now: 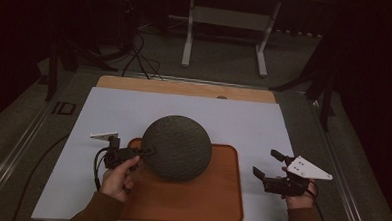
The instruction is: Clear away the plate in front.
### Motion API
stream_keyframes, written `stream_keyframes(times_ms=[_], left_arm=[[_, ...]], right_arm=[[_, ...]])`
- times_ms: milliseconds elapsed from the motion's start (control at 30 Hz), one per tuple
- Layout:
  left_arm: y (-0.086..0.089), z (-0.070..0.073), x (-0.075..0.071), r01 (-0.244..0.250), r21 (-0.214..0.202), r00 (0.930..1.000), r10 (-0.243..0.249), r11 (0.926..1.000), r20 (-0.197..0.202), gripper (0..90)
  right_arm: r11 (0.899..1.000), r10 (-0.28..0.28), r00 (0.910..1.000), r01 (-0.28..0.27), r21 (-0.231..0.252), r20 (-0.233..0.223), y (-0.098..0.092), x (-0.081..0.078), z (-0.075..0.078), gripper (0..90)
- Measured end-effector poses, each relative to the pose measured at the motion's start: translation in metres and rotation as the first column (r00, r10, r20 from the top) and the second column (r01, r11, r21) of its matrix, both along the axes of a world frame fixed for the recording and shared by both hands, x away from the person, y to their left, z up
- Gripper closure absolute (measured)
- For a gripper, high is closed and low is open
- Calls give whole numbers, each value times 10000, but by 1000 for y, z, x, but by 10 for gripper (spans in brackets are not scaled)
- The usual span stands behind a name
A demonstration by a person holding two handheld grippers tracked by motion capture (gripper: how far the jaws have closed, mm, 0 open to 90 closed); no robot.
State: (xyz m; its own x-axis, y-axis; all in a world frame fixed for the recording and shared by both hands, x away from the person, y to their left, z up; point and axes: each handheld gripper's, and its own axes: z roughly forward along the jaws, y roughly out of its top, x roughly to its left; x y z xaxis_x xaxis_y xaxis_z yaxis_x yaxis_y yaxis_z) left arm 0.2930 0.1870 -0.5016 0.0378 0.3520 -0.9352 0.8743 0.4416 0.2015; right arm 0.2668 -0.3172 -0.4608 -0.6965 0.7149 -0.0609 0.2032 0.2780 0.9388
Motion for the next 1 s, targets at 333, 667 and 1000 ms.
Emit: stream_keyframes(times_ms=[333, 667, 1000], left_arm=[[-6, -9, -7, 334, 435, 9992, -323, 9985, -244, 852], [-11, -22, -15, 588, 705, 9964, -542, 9958, -647, 850], [-24, -31, -24, 1156, 1022, 9898, -1060, 9880, -952, 848]], right_arm=[[10000, 64, 10000, -64, -31, 7, 1, 1, 0, 123], [10000, 39, 10000, -39, -53, -5, 1, 0, 0, 123], [10000, 50, 10000, -50, -84, 22, 0, 0, 0, 123]])
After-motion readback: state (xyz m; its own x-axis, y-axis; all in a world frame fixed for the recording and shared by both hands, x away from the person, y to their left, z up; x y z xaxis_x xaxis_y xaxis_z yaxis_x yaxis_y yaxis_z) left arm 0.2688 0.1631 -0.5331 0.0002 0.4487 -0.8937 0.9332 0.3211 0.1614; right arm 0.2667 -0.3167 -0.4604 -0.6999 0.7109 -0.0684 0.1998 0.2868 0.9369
